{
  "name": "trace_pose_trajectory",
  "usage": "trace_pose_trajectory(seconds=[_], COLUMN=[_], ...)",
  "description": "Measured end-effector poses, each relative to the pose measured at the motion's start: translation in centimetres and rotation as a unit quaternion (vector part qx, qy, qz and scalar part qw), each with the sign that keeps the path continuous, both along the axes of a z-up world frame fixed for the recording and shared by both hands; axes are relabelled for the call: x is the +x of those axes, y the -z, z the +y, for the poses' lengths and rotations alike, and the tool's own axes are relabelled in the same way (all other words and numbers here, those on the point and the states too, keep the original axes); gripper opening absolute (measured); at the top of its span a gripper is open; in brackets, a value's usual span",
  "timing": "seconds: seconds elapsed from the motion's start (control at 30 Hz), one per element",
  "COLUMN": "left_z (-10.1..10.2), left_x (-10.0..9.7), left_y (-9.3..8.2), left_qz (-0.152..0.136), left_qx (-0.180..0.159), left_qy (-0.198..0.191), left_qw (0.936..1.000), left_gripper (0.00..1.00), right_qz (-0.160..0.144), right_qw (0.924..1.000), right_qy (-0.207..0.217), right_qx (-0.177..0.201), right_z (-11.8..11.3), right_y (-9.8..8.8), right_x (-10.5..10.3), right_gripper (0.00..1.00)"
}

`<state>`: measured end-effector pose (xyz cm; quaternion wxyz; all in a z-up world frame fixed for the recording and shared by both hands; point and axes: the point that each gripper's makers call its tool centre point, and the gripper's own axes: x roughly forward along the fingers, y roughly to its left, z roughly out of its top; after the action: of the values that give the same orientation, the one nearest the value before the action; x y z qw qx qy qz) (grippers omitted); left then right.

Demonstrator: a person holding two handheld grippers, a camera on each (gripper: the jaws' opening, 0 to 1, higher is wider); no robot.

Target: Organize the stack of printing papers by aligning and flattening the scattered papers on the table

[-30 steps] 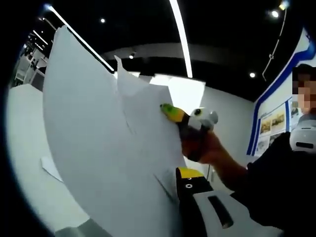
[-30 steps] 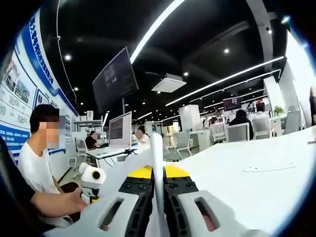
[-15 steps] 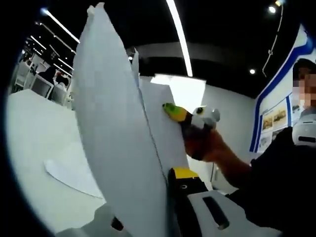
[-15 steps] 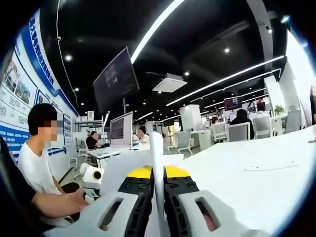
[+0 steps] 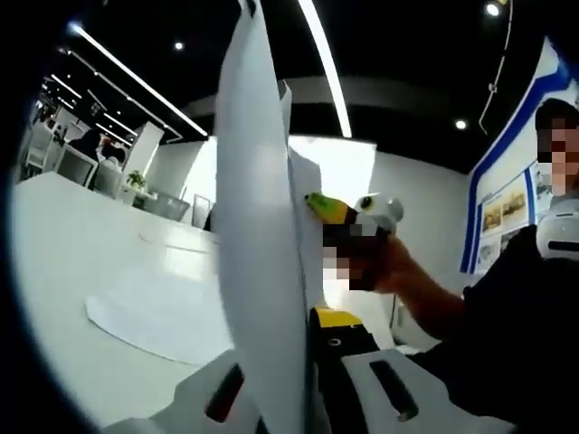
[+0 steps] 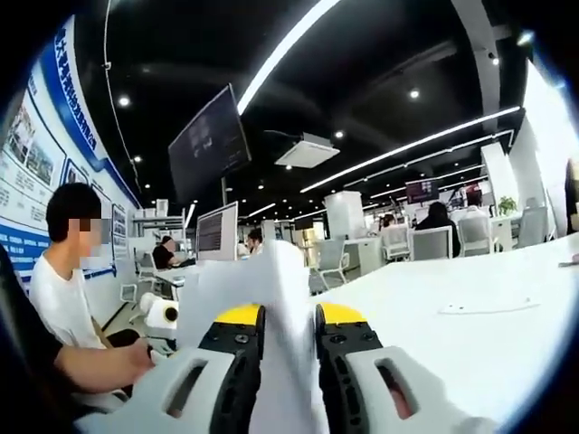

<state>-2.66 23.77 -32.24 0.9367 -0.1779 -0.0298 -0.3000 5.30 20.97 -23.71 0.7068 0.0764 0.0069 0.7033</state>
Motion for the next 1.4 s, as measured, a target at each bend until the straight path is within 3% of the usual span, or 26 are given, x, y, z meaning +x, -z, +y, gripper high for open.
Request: trace_pose_trajectory(seconds=[0.3,0.63,1.4], left_z=[-0.1,-0.2,-0.3], left_x=[-0.1,-0.1,-0.2], left_y=[0.1,0.2,0.3], left_qz=[-0.001,-0.002,-0.004], left_qx=[0.006,0.01,0.017], left_qy=[0.0,0.0,0.0], left_qw=[1.0,1.0,0.9998], left_gripper=[0.06,0.06,0.06], right_qz=[-0.001,0.0,0.03], right_qw=[0.9996,0.9989,0.9992], right_qy=[0.027,0.045,0.027], right_qx=[0.006,0.009,-0.002], right_z=[-1.2,-2.3,-3.1], right_y=[0.0,0.1,2.0], right_x=[1.2,2.5,2.6], right_gripper=[0.29,0.31,0.35])
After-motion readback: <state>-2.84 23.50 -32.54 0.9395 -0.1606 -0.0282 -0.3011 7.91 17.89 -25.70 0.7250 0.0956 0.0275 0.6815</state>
